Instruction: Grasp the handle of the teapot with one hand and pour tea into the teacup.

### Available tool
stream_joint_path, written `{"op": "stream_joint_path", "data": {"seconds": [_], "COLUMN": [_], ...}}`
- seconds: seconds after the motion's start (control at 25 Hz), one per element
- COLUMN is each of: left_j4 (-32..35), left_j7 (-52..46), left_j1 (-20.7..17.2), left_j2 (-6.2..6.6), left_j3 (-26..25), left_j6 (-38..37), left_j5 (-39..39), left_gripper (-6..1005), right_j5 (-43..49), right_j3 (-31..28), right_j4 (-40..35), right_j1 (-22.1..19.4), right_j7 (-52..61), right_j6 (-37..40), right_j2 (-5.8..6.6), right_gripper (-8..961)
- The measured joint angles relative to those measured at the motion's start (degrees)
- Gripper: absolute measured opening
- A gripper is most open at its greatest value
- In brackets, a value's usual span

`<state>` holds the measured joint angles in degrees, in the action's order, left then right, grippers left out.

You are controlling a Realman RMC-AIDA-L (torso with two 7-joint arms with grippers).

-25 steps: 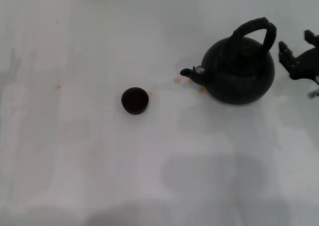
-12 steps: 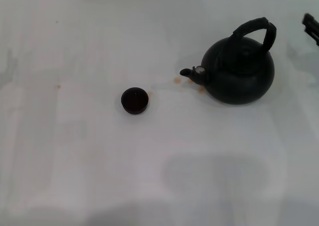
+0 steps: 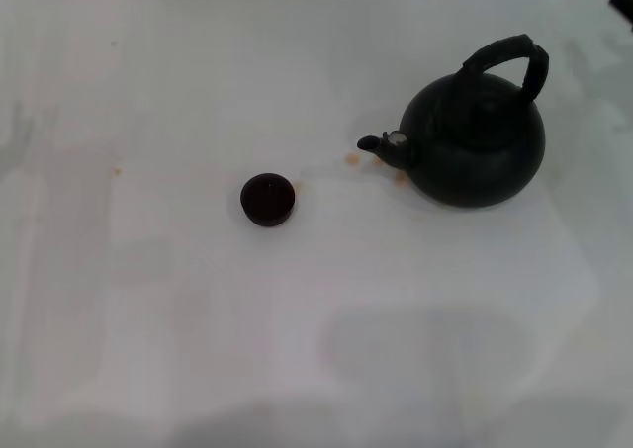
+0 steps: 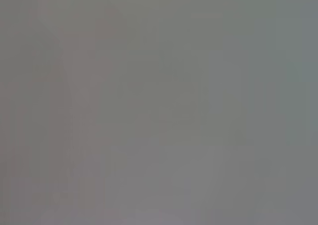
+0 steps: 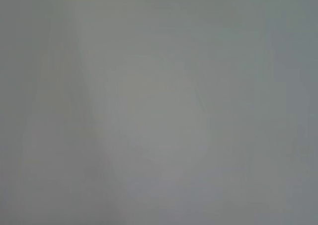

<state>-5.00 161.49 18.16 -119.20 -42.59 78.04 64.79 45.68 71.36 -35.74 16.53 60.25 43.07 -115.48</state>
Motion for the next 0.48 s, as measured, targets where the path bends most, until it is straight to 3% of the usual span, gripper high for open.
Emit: {"op": "stream_joint_path", "data": {"seconds": [0.2,0.48], "left_j4": [0.1,0.2], "left_j7": [0.1,0.1], "left_j1": [-0.1,0.1], "left_j2": [0.11,0.20], "left_j3": [0.3,0.3], "left_j6": [0.0,0.5], "left_j5": [0.0,0.0], "left_gripper": [863,861], "right_j5": [-12.8,-14.4], "right_j3": [-2.7,-6.0], "right_j4": [10.0,16.1], "right_j1": [1.5,1.9], "right_j7": [-8.2,-9.5], "right_j6": [9.6,10.2], "right_j2": [0.23,0.23], "right_gripper": [574,574]}}
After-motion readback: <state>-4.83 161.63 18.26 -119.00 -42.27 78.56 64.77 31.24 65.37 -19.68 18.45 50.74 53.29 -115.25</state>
